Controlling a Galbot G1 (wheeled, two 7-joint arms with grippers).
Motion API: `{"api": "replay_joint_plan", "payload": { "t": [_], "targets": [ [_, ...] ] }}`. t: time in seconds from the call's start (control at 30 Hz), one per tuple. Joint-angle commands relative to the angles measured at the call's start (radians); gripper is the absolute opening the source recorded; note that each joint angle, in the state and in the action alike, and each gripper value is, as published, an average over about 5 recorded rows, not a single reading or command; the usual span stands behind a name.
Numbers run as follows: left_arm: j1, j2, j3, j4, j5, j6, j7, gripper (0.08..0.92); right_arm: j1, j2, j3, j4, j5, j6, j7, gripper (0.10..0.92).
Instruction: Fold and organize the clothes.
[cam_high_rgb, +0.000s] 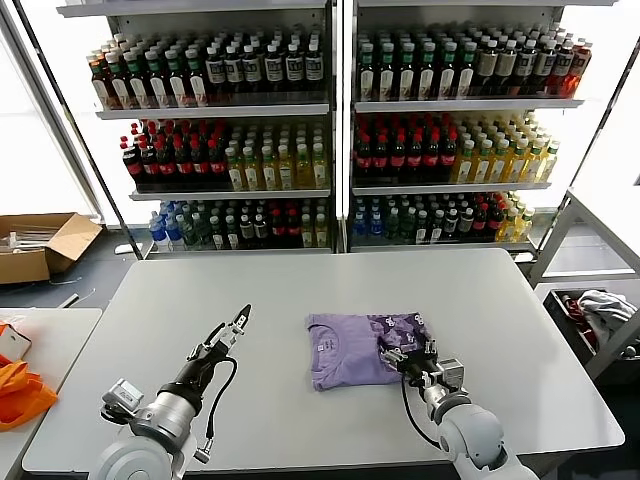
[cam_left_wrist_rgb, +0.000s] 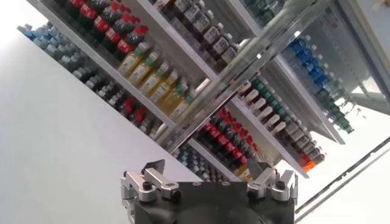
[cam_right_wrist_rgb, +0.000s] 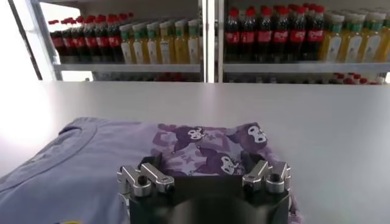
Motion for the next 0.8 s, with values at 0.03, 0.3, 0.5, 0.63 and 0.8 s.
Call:
{"api": "replay_joint_plan", "payload": {
  "t": [0.03, 0.3, 0.5, 0.63, 0.8],
  "targets": [
    [-0.008, 0.001, 0.011, 0.003, 0.007, 0.002, -0.002, 0.823, 0.021, 0.031, -0.035, 0.166, 0.04, 0.057, 0.046, 0.823],
    [-0.02, -0.004, 0.012, 0.011, 0.008, 0.002, 0.0, 0.823, 0.014, 0.05, -0.164, 0.128, -0.116, 0.056, 0.011, 0.823],
    [0.004, 0.019, -0.036, 0.007, -0.001, 0.0, 0.019, 0.823, -0.042, 0.081, -0.176, -0.005, -0.16, 0.034, 0.062, 0.823],
    [0.021, 0.036, -0.063, 0.016, -0.008, -0.002, 0.036, 0.823, -0.052, 0.065, -0.163, 0.014, -0.146, 0.001, 0.07, 0.823],
    [0.017, 0.032, -0.066, 0.017, -0.009, -0.003, 0.04, 0.823, -0.063, 0.044, -0.11, 0.168, -0.142, 0.0, 0.065, 0.823]
  ]
}}
